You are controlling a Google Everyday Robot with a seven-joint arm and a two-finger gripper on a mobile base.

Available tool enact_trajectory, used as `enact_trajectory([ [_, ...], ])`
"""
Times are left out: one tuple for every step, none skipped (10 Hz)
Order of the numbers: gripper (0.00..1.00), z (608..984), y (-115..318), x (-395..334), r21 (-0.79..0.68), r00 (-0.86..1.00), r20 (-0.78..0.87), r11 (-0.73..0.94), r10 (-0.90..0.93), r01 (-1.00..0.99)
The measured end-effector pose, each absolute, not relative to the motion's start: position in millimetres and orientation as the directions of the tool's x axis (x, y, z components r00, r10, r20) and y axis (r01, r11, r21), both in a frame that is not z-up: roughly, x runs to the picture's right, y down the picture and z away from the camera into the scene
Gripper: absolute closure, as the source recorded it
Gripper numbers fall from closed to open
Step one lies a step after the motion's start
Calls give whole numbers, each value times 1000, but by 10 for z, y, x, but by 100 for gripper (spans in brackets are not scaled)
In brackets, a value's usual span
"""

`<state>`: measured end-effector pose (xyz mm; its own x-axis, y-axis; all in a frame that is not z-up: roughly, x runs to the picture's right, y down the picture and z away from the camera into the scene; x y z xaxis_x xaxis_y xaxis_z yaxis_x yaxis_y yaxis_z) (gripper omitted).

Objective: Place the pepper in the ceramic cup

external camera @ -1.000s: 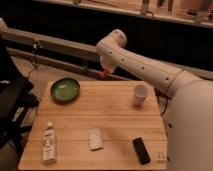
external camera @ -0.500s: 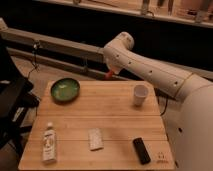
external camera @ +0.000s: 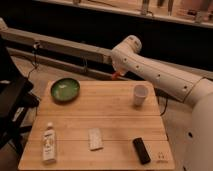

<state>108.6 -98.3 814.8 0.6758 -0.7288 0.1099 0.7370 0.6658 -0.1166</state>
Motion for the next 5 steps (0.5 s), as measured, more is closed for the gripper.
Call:
enact_trajectory([
  [100,8141,-963,1196,-120,685,100,674,-722,729],
  [100,8128,-939,1269,-124,690,94,679,-718,724],
  [100,8122,-926,1296,-123,693,92,683,-715,720],
  [100,8120,-928,1320,-120,698,91,689,-710,715],
  [100,8124,-919,1347,-119,702,90,693,-706,711],
])
